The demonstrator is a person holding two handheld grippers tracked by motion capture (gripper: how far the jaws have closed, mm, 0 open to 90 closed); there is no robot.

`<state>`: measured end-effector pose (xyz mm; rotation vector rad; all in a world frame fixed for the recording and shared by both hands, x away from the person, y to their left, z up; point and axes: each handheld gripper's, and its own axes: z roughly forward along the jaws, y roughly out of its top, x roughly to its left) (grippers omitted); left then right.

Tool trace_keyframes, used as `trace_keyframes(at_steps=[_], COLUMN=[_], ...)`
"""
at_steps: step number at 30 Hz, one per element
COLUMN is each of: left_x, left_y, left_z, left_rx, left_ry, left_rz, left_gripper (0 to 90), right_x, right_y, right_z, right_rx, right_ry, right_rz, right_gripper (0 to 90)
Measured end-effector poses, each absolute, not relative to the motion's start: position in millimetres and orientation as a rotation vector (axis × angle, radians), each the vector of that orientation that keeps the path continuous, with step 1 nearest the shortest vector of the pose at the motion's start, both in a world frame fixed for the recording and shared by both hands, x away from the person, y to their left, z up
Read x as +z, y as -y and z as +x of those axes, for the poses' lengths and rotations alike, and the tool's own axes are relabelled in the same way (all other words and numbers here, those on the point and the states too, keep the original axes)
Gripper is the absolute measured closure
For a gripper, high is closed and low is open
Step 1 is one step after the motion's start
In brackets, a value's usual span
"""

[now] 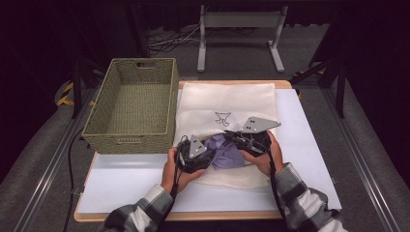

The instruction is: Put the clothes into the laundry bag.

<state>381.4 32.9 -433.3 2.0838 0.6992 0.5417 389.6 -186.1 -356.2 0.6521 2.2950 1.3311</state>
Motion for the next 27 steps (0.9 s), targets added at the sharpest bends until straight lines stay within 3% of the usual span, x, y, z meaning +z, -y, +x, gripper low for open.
trace_keyframes(at_steps=[2, 3, 6, 7, 8, 27], left_x=[-436, -437, -441, -443, -443, -431], left_y=[-27, -23, -13, -10, -7, 14], left_z=[384, 385, 390, 392, 394, 422], left_rx=[0.549, 0.558, 0.551, 0.54, 0.542, 0.543], left_ry=[-0.709, -0.709, -0.716, -0.718, -0.721, -0.688], left_rz=[2.116, 2.12, 2.147, 2.147, 2.152, 1.808], left_gripper=[46.6, 55.3, 69.4, 81.6, 86.2, 88.6], right_x=[-356, -357, -357, -358, -358, -361], right_y=[186, 185, 184, 184, 184, 188], right_z=[390, 390, 389, 389, 389, 390], right_rx=[1.33, 1.328, 1.329, 1.33, 1.33, 1.345], right_ry=[-2.296, -2.298, -2.302, -2.304, -2.307, -2.323], right_rz=[0.652, 0.65, 0.646, 0.645, 0.646, 0.705], right_gripper=[88.5, 88.5, 88.5, 88.5, 88.5, 88.6])
